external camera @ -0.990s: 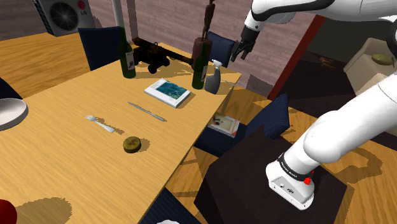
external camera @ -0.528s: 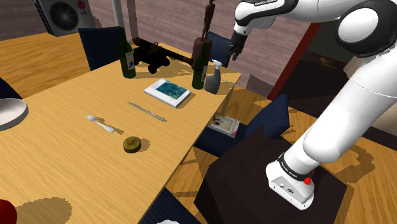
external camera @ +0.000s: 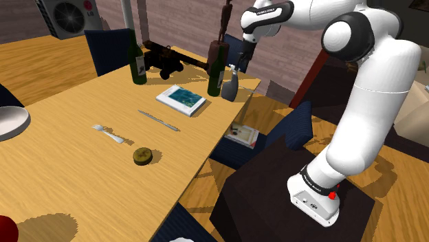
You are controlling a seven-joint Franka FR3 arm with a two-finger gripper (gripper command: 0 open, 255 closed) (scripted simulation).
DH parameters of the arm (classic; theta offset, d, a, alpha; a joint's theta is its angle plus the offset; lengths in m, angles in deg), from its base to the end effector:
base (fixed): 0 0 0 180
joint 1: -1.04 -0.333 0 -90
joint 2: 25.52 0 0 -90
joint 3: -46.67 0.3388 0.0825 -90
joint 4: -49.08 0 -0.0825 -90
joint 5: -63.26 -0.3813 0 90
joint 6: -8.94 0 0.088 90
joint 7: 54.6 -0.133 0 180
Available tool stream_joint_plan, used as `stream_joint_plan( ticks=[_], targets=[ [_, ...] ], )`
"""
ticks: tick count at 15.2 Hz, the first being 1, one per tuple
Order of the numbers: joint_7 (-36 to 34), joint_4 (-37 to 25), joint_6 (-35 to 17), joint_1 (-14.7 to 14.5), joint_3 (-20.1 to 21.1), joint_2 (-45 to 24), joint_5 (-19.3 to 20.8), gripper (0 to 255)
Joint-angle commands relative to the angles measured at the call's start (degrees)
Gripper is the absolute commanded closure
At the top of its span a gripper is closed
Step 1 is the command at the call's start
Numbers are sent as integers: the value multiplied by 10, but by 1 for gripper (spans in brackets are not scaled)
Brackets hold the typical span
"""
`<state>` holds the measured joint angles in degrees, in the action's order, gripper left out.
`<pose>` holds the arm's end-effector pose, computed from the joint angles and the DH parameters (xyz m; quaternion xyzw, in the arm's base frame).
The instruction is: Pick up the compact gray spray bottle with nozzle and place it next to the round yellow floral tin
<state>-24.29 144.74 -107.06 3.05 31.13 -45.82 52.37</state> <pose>0.6404 -0.1683 0.4039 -0.9961 -0.0785 -0.0231 0.0326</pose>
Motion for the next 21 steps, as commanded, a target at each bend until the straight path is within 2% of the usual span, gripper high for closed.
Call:
stream_joint_plan(
  ticks=[1,5,12,13,21],
  targets=[
    [4,3,-12,1,1,-10,-3,0],
    [7,16,-35,1,3,-20,-8,0],
    [7,16,-35,1,3,-20,-8,0],
    [7,16,-35,1,3,-20,-8,255],
    [7,15,-35,1,3,-20,-8,255]
  ],
)
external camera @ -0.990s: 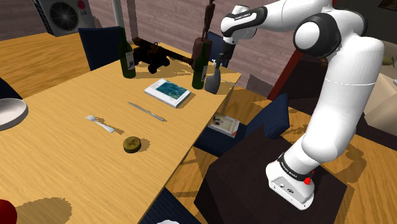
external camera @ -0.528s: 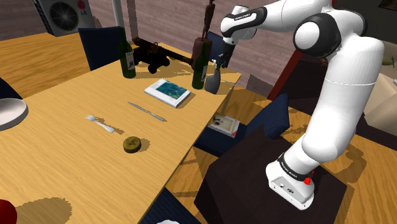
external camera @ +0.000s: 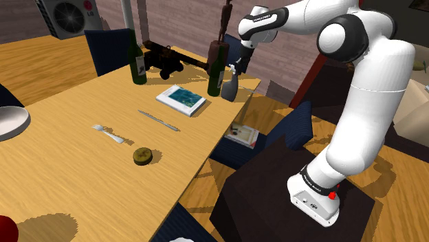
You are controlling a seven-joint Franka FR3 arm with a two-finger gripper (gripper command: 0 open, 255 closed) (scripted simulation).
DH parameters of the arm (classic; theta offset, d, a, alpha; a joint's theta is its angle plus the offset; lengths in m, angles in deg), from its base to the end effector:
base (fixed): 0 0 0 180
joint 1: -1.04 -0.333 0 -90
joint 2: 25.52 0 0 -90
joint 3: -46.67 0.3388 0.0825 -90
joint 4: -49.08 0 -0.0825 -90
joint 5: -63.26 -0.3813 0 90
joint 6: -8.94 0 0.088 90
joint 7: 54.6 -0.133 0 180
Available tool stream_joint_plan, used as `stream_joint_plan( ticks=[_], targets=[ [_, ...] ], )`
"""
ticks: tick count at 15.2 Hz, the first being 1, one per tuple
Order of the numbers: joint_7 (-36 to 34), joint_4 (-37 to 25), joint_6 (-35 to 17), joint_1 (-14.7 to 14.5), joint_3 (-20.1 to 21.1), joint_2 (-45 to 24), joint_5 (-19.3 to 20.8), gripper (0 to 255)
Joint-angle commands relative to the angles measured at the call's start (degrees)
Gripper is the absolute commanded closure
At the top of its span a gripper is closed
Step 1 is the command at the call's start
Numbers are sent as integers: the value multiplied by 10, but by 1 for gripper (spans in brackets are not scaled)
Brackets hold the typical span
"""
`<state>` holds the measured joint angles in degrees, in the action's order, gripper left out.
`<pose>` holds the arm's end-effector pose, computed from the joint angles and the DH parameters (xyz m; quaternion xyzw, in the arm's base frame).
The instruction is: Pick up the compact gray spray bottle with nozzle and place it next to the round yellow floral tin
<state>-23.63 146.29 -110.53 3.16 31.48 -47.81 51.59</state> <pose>0.6443 -0.1678 0.3740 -0.9960 -0.0794 -0.0233 0.0326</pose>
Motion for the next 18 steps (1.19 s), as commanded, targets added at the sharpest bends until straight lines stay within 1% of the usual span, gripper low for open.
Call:
stream_joint_plan(
  ticks=[1,18],
  targets=[
    [0,0,0,0,0,0,0,255],
    [-18,-84,116,0,-6,33,16,255]
  ],
)
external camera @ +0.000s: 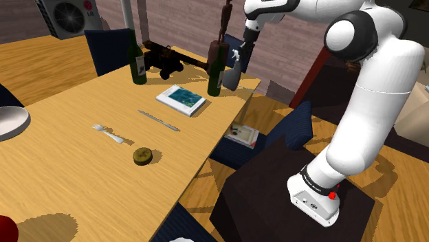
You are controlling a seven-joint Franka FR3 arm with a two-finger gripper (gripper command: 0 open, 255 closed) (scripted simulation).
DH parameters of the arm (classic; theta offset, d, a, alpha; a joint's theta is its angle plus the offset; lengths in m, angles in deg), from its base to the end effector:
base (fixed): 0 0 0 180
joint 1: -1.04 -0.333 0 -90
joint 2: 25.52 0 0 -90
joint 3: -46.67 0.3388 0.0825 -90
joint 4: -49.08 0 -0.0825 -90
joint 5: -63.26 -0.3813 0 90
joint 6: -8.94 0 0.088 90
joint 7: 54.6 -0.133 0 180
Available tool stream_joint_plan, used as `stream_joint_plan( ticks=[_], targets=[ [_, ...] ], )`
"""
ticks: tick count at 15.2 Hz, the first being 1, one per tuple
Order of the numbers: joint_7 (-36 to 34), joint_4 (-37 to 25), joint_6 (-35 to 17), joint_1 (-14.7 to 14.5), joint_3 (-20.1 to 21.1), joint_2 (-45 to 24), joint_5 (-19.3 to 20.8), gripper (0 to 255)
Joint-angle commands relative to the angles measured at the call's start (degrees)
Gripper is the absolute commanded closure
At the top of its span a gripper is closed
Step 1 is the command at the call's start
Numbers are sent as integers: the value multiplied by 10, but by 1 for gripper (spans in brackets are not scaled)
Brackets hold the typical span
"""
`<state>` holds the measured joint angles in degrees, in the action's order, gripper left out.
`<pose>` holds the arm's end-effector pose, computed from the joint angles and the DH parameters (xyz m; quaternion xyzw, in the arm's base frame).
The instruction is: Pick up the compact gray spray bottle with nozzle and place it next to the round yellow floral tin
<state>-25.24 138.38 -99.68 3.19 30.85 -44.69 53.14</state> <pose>0.6433 -0.1685 0.4578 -0.9960 -0.0793 -0.0231 0.0326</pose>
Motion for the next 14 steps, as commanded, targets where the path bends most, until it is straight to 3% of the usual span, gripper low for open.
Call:
stream_joint_plan(
  ticks=[1,14],
  targets=[
    [-2,-11,14,0,0,3,1,255],
    [-150,125,27,-94,46,170,54,255]
  ],
)
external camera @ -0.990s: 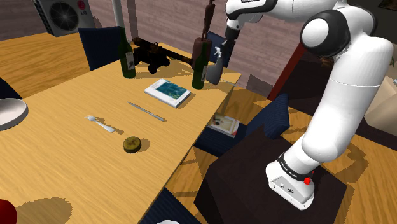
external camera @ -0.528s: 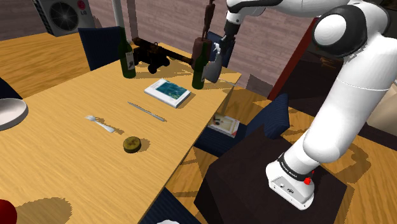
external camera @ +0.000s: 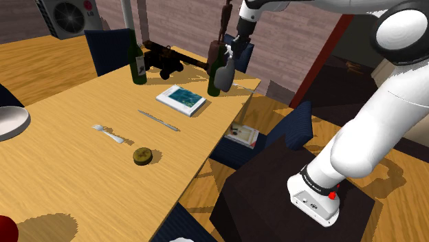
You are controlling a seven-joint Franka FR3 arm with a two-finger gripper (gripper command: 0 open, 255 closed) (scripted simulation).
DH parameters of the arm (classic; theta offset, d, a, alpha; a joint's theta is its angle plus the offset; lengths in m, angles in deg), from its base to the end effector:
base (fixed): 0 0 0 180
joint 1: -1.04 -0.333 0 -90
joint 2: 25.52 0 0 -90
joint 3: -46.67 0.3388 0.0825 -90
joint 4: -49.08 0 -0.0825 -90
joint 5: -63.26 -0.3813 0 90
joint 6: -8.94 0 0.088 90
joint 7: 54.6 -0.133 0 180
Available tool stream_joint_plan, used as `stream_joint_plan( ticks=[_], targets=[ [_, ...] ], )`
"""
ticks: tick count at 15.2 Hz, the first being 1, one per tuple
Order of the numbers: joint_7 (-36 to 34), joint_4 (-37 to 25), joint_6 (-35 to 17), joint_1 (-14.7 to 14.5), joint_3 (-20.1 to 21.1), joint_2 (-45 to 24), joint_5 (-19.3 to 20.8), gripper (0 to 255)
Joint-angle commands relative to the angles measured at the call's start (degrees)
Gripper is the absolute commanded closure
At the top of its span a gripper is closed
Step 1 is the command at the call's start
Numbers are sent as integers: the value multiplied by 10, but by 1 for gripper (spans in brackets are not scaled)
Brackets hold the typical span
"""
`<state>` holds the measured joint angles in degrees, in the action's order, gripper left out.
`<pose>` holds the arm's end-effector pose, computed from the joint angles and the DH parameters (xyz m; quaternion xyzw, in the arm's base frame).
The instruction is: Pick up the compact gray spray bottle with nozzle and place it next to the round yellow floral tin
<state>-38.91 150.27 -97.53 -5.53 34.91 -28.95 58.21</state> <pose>0.5832 -0.0414 0.5207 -0.9960 -0.0800 -0.0231 0.0327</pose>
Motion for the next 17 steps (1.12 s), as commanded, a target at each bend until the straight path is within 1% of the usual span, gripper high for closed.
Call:
stream_joint_plan(
  ticks=[1,9,17],
  targets=[
    [-27,13,8,-13,11,23,6,255],
    [-132,40,39,-61,63,89,19,255],
    [-238,23,79,-105,122,118,19,255]
  ],
)
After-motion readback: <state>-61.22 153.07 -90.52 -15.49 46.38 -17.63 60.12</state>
